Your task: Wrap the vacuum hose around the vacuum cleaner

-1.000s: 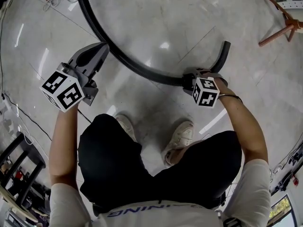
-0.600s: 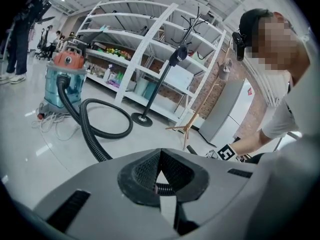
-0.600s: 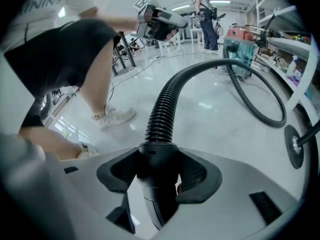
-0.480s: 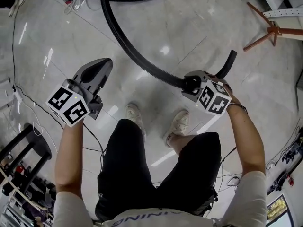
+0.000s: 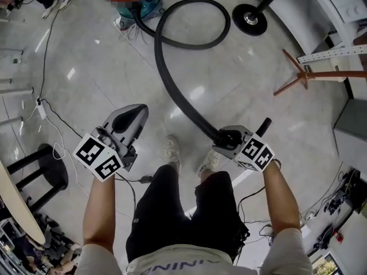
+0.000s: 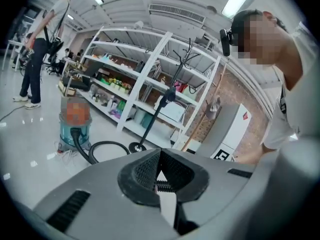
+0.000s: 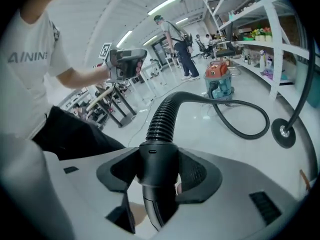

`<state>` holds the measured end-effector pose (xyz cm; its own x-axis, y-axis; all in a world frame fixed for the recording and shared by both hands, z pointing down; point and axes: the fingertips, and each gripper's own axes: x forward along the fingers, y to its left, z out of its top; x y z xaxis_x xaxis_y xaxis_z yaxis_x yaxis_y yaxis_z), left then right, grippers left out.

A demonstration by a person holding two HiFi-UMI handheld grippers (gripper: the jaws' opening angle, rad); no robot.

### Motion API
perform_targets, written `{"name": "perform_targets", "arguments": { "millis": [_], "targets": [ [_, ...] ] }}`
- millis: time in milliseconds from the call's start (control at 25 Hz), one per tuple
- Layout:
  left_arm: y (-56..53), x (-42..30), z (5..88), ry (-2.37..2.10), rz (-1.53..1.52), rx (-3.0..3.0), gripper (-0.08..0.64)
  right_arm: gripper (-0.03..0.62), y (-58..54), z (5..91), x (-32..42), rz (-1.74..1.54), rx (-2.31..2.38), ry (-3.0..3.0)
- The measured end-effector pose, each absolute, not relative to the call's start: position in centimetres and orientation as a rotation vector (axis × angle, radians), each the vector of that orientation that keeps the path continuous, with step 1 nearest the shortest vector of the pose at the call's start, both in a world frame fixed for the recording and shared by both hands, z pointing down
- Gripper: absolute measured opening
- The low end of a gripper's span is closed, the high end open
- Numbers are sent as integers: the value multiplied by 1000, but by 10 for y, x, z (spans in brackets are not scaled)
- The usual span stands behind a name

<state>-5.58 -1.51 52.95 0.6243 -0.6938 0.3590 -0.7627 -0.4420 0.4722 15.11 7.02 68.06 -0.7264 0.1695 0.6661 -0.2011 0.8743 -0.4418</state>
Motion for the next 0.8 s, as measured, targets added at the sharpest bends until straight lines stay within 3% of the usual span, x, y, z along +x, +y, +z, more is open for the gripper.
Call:
{"name": "perform_targets", "arguments": {
  "millis": [440,800],
  "targets": [
    [22,-139,330,-1310,21,2205,17,241,49,429,79,1046,274,-2532],
    [25,-178,224,-1318,-29,2341,17,241,0,262,51,1225,544,-2803]
  ]
}}
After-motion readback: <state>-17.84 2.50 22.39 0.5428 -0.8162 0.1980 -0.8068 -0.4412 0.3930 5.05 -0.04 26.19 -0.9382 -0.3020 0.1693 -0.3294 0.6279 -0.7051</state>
